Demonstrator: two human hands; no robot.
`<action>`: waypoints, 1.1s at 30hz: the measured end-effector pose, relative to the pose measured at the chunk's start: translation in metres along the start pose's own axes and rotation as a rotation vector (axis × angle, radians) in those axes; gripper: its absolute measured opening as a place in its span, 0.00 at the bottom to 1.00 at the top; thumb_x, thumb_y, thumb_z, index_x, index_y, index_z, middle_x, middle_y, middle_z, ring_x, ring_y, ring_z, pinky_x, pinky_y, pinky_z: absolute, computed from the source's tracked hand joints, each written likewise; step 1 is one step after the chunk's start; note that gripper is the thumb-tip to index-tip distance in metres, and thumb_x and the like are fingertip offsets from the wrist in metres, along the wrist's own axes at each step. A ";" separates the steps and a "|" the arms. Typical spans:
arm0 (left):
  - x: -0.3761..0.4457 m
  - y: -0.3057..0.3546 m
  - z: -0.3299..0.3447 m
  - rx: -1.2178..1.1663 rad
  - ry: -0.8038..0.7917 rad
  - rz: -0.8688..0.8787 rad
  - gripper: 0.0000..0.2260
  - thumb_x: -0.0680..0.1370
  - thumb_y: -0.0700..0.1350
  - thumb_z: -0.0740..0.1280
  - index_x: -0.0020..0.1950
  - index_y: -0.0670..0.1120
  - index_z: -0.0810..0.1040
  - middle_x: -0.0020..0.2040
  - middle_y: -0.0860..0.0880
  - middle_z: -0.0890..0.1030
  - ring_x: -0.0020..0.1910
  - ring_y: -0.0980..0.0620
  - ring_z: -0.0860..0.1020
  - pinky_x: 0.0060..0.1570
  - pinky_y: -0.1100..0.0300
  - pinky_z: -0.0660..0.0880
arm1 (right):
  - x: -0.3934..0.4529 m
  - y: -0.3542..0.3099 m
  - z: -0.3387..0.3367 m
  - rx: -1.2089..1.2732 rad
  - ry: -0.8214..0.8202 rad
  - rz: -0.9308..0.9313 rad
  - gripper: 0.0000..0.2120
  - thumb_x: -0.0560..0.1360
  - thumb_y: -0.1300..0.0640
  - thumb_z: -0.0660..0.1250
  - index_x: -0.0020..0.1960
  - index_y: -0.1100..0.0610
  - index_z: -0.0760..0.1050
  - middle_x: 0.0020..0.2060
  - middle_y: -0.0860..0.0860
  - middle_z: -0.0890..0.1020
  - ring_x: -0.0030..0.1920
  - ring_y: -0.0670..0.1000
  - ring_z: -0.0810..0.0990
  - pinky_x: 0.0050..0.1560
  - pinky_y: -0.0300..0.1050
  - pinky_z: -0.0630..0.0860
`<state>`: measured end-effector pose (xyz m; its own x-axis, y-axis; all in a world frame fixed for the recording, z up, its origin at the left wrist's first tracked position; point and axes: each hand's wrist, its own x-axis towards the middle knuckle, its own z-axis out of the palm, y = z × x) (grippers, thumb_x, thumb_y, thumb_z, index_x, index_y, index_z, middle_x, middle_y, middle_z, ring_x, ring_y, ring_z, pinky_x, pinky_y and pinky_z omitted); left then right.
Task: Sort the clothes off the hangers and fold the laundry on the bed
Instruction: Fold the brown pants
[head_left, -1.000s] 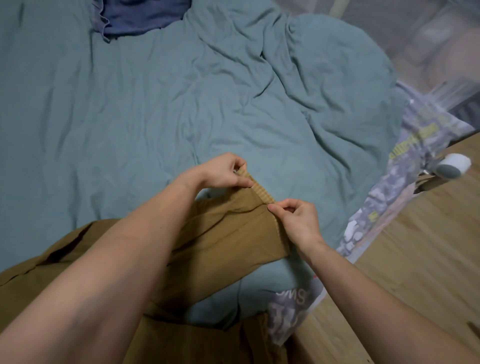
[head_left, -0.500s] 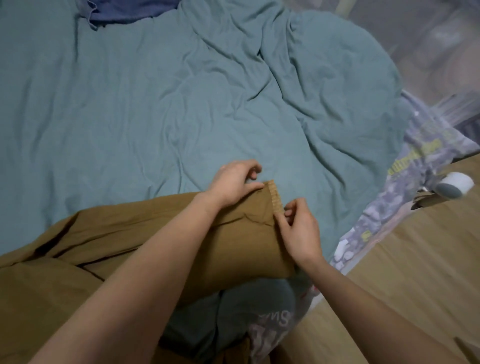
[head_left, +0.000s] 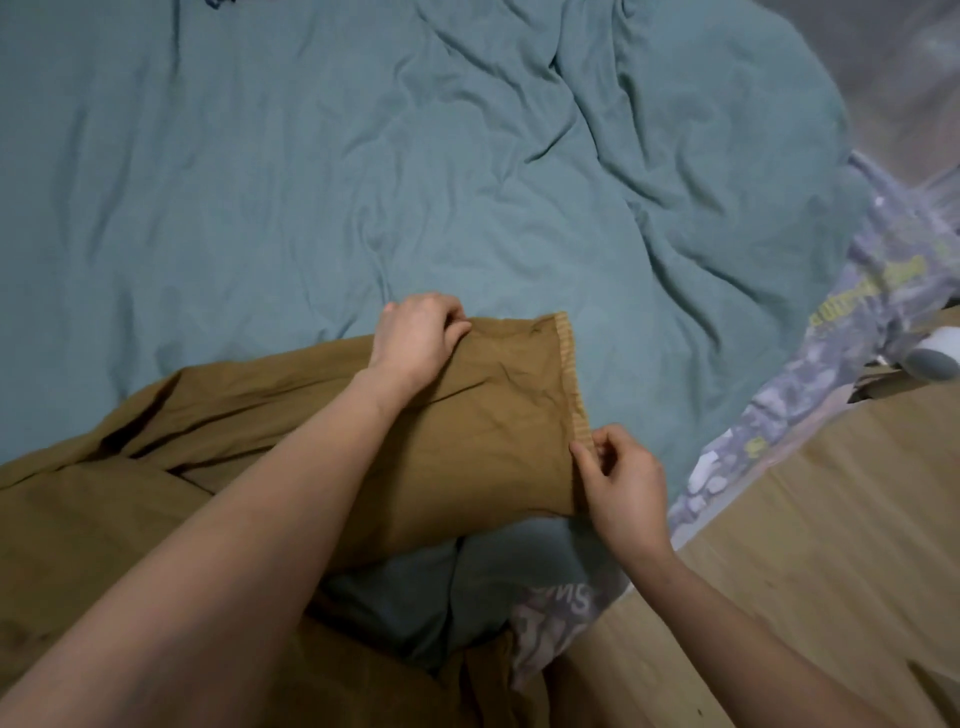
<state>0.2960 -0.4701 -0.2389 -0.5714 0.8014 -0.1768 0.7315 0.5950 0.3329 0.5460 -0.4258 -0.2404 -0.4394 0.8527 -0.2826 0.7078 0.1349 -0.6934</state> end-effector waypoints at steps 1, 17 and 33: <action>-0.003 0.004 0.002 0.001 -0.021 -0.001 0.11 0.78 0.54 0.65 0.50 0.48 0.79 0.52 0.46 0.82 0.55 0.43 0.77 0.53 0.53 0.68 | -0.001 -0.001 -0.001 0.004 -0.002 -0.012 0.10 0.75 0.56 0.69 0.37 0.57 0.72 0.26 0.48 0.72 0.30 0.49 0.71 0.36 0.46 0.63; -0.009 0.045 0.023 -0.429 -0.085 -0.133 0.05 0.76 0.38 0.67 0.40 0.42 0.77 0.41 0.37 0.82 0.43 0.41 0.82 0.47 0.50 0.80 | -0.015 0.023 -0.011 -0.312 -0.056 0.154 0.11 0.77 0.55 0.65 0.38 0.55 0.67 0.44 0.62 0.81 0.51 0.63 0.78 0.45 0.50 0.69; 0.005 0.044 0.026 -0.686 -0.030 -0.114 0.04 0.73 0.41 0.73 0.40 0.47 0.80 0.35 0.51 0.79 0.35 0.57 0.75 0.40 0.66 0.71 | 0.121 -0.043 0.009 0.276 0.049 0.159 0.15 0.71 0.58 0.72 0.30 0.53 0.70 0.27 0.47 0.73 0.30 0.46 0.70 0.40 0.42 0.69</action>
<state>0.3347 -0.4384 -0.2495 -0.6132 0.7433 -0.2674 0.2616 0.5104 0.8191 0.4575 -0.3327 -0.2502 -0.3033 0.8765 -0.3737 0.5853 -0.1381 -0.7990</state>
